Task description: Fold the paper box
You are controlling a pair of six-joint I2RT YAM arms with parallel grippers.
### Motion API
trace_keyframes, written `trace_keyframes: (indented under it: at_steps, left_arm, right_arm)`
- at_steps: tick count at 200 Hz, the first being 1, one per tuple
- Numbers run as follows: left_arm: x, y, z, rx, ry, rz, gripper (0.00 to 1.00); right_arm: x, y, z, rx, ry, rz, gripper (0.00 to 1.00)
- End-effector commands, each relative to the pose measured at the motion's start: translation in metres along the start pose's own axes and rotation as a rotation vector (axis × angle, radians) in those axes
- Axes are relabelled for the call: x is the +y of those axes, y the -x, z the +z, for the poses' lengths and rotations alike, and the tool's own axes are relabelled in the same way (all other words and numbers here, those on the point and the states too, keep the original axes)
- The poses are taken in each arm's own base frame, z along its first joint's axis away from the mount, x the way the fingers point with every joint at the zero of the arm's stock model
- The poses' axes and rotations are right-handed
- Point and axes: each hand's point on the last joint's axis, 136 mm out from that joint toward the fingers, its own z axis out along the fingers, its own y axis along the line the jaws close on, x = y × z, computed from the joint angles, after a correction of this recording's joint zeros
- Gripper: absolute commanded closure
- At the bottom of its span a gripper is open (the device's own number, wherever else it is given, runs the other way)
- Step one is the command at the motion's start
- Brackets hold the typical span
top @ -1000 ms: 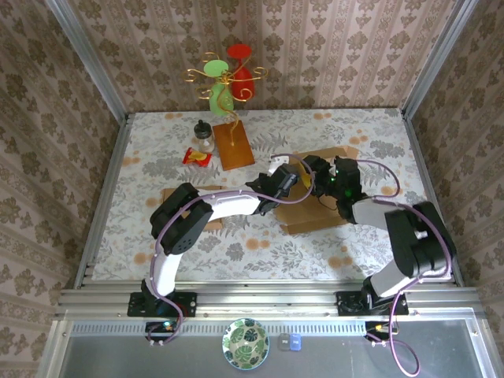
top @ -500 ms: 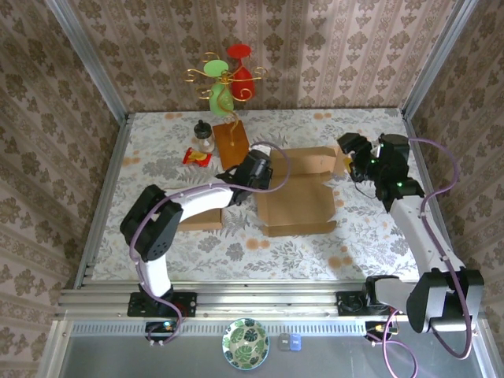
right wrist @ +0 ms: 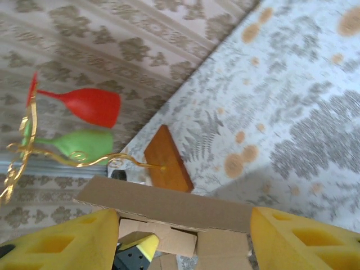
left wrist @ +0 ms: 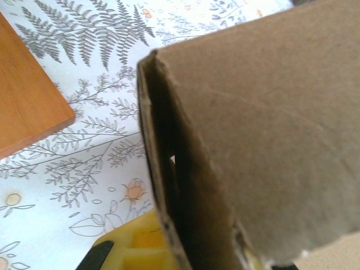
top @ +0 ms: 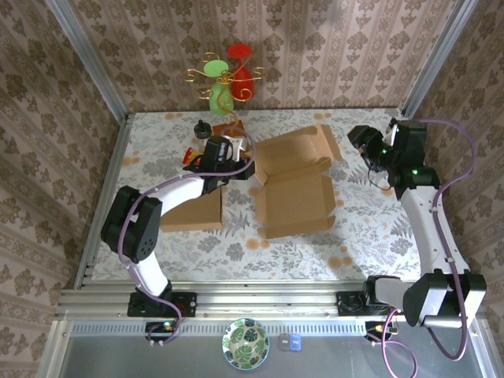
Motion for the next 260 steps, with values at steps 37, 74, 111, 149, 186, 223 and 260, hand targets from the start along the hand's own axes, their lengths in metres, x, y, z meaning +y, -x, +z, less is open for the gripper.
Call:
trace_keyframes:
  at_steps: [37, 74, 111, 149, 186, 223, 260]
  left_arm:
    - [-0.034, 0.018, -0.013, 0.070, -0.352, -0.236, 1.00]
    - [-0.034, 0.014, -0.013, 0.117, -0.438, -0.292, 1.00]
    - [-0.034, 0.013, -0.012, 0.133, -0.469, -0.307, 1.00]
    - [-0.034, 0.013, -0.011, 0.141, -0.479, -0.307, 1.00]
    - [-0.033, 0.013, -0.009, 0.145, -0.480, -0.309, 1.00]
    - [-0.032, 0.014, -0.007, 0.144, -0.477, -0.310, 1.00]
    - [-0.034, 0.013, -0.006, 0.145, -0.478, -0.306, 1.00]
  right_arm:
    - [0.068, 0.004, 0.008, 0.147, 0.296, -0.251, 0.45]
    - [0.106, 0.011, 0.000, 0.171, 0.455, -0.293, 0.48]
    - [0.110, 0.006, 0.014, 0.242, 0.492, -0.286, 0.50]
    - [0.108, 0.001, 0.025, 0.285, 0.493, -0.286, 0.57]
    - [0.115, -0.003, 0.031, 0.315, 0.509, -0.294, 0.58]
    - [0.122, -0.012, 0.036, 0.351, 0.530, -0.306, 0.57]
    - [0.120, -0.022, 0.042, 0.385, 0.509, -0.329, 0.57]
